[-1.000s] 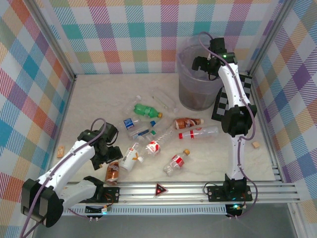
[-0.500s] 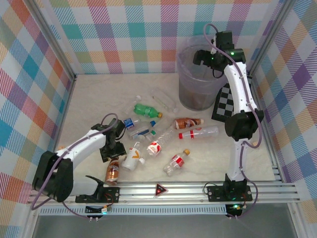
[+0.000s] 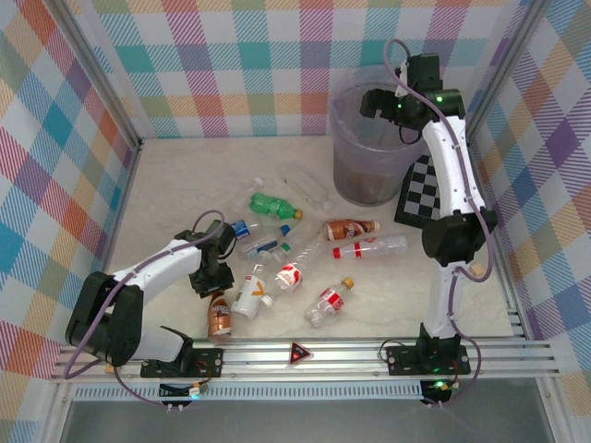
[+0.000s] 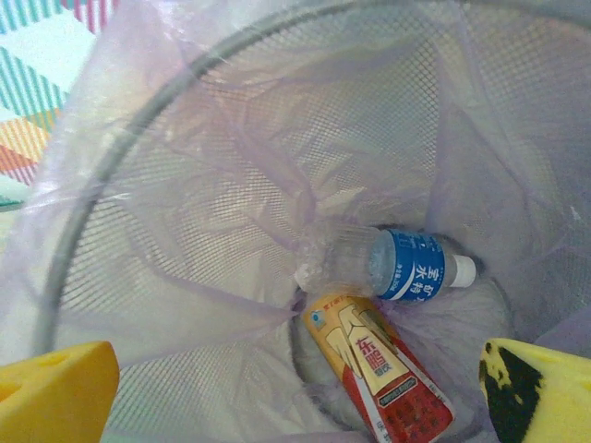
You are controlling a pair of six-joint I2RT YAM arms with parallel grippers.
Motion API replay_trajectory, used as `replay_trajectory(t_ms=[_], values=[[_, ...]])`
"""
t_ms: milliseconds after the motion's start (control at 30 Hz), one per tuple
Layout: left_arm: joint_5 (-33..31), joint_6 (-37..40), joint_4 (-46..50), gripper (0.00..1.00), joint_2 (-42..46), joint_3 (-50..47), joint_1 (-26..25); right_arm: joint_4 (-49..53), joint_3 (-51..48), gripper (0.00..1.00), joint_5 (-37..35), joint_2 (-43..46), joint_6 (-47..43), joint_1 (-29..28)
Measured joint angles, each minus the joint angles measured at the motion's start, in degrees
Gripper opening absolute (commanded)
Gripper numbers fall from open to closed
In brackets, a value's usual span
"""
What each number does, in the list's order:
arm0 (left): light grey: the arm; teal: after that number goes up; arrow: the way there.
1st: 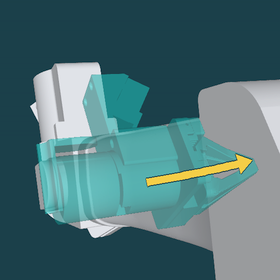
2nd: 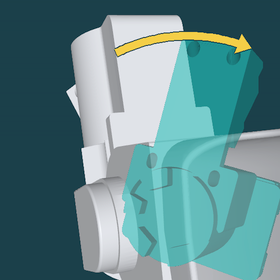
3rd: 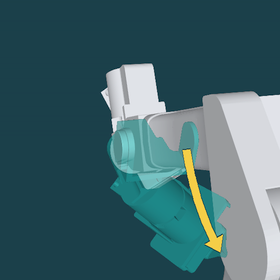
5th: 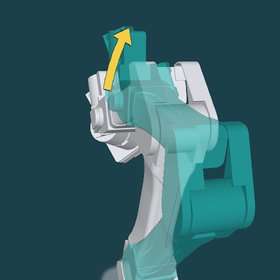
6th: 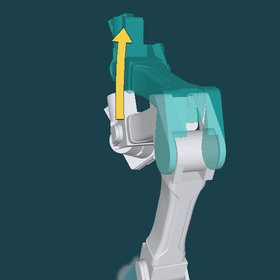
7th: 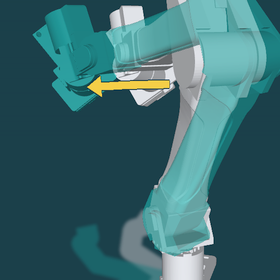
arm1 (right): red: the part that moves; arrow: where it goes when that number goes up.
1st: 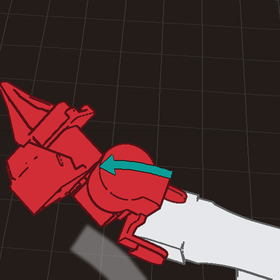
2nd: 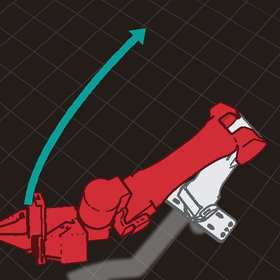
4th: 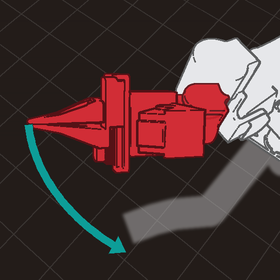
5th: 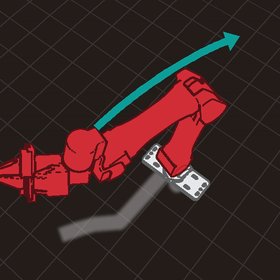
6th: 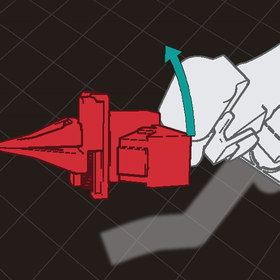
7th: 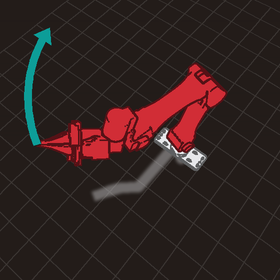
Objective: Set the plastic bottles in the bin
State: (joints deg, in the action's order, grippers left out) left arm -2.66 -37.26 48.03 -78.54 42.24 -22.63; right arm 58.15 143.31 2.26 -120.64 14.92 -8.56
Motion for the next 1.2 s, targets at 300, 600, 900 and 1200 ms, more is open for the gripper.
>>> replay_trajectory(t_ms=[300,600,900,1200], values=[[0.0,1.8,2.8,0.3,0.0,3.7,1.4,0.2,-3.7,0.99,8.5,8.3,-0.5,0.0],[4.5,7.4,8.7,0.3,2.9,21.7,7.4,0.3,-13.9,0.98,26.2,18.6,-2.2,-2.1],[14.7,5.0,4.9,0.28,3.4,33.2,8.9,2.3,-21.1,0.95,31.9,23.0,-8.0,-14.8],[22.9,-10.9,-17.8,0.25,5.5,31.0,8.9,-7.5,-39.0,0.96,34.4,26.2,-3.2,-23.2]])
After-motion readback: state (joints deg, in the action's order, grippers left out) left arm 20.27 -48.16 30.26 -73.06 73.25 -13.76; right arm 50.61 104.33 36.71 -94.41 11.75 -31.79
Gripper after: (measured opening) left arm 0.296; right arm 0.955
